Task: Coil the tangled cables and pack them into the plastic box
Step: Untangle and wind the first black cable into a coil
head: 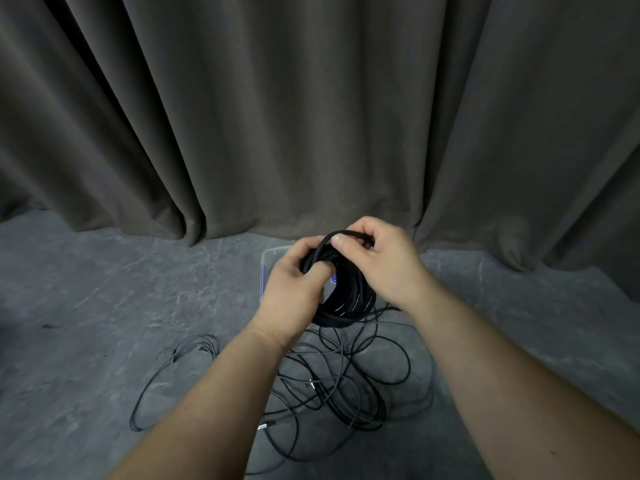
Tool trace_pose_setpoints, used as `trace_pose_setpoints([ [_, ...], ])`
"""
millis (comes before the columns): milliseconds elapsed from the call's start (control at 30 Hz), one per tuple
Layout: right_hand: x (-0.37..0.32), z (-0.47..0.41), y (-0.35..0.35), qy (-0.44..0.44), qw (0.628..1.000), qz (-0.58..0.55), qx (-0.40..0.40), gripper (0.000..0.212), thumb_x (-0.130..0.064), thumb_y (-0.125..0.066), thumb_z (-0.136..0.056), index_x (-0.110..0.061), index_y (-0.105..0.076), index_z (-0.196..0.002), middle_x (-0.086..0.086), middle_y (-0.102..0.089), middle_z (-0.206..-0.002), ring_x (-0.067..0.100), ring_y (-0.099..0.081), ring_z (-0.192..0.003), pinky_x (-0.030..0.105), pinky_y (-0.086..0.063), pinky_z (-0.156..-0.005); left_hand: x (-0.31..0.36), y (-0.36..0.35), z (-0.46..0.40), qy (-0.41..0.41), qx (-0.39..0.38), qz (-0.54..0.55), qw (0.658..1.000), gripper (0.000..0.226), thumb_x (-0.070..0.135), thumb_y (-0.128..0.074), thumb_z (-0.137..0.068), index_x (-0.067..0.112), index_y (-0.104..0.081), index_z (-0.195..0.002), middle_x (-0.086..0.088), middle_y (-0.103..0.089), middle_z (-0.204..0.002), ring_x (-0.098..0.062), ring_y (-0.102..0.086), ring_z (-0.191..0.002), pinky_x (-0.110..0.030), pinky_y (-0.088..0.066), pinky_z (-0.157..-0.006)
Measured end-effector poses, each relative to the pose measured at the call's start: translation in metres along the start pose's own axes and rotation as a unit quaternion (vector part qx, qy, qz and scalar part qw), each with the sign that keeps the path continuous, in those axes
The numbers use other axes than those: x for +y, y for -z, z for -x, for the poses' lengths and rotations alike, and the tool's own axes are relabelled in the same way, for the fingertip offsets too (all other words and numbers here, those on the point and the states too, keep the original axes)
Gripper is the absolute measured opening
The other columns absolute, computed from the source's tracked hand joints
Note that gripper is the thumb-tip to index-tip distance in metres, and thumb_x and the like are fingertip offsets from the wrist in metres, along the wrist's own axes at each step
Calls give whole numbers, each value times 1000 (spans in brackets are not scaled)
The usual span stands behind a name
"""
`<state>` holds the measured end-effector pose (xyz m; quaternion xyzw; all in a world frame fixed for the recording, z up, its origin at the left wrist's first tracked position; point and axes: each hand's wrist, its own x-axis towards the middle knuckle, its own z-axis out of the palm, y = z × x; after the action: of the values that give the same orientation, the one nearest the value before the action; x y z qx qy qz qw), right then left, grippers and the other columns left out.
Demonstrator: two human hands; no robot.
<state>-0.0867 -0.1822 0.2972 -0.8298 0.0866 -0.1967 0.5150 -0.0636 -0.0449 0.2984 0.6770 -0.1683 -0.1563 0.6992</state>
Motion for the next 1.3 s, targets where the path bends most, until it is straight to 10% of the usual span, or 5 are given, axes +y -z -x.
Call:
trace_pose_setpoints([
  [300,-1,-2,-2,-39,976,-210,37,18,-7,-66,-86,-22,-65,-78,-3,-62,-70,12,-59,-68,30,-50,-68,4,-1,-2,-16,50,71,996,20,22,-51,-99,25,-70,-100,-1,-41,-65,-12,-31,-53,-30,-27,-53],
  [633,0,0,-3,9,995,-90,35,19,-12,-60,-92,-15,-74,-105,-2,-69,-100,6,-66,-92,18,-49,-84,13,-3,1,-49,97,95,990,24,12,-43,-101,17,-67,-104,13,-59,-55,1,-53,-50,-12,-42,-50],
  [967,-5,7,-18,-53,986,-148,-61,27,-51,-44,-93,-46,-57,-116,-11,-58,-127,7,-54,-119,36,-42,-106,13,1,-6,-45,118,139,982,28,17,-44,-101,23,-71,-96,6,-50,-58,-8,-39,-52,-24,-35,-50],
  [1100,-9,7,-21,-118,948,-292,-54,33,-54,-37,-98,-41,-63,-113,-10,-68,-115,9,-65,-104,43,-52,-96,12,2,-4,-66,104,104,987,25,19,-45,-101,25,-69,-99,6,-50,-61,-8,-40,-52,-25,-38,-51],
  [1300,-7,11,-30,7,988,-123,98,29,-46,-45,-94,-31,-63,-112,-17,-62,-77,3,-57,-71,27,-48,-71,11,-3,-1,-100,121,32,987,13,20,-45,-101,20,-50,-113,9,-52,-61,-8,-48,-50,-24,-45,-52],
])
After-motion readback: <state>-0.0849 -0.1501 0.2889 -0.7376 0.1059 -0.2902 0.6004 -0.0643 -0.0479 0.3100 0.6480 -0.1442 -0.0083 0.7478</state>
